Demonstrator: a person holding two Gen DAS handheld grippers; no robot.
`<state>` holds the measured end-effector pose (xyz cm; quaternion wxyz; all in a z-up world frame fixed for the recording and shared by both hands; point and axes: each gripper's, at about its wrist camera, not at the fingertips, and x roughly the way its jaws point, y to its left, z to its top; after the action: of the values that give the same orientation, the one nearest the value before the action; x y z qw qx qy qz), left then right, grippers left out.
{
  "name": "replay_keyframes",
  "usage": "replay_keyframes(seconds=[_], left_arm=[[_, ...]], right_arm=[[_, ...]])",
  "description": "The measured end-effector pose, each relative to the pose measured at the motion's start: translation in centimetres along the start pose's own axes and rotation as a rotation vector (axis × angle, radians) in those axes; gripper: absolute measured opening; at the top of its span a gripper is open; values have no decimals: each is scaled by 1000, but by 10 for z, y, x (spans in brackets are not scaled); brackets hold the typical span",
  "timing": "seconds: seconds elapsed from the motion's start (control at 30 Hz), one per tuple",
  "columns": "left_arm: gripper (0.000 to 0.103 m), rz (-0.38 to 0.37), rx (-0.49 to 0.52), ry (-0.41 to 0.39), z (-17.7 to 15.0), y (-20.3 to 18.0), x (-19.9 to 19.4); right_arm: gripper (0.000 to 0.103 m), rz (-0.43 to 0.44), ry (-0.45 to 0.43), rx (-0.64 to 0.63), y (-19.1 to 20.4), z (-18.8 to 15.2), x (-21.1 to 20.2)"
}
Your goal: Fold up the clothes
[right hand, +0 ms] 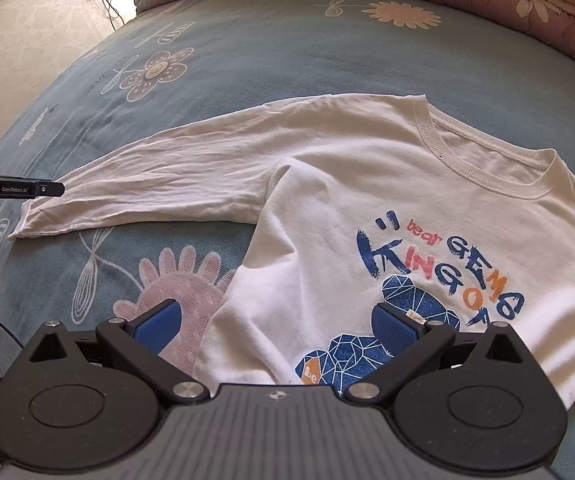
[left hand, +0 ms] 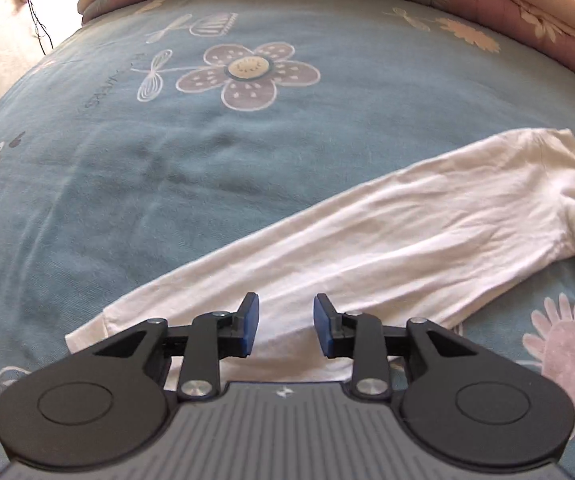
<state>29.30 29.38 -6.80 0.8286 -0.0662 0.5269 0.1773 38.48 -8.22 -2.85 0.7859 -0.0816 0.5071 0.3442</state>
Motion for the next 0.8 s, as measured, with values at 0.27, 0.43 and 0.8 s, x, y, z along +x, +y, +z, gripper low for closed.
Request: replay_keyframes(seconds=[0.27,0.43,0.8], left_arm=[[43,89,-89,43,-7,27,-18],[46,-58,38,-39,19,-33,-37],[47,-394,235,-172,94,-205,16]], right_arm=[[103,-36,-9,64,-28,-15,-14],[103,-37,-20,87,-32,-24,-20],[103,-127,-65,176,-71,-39,-35]])
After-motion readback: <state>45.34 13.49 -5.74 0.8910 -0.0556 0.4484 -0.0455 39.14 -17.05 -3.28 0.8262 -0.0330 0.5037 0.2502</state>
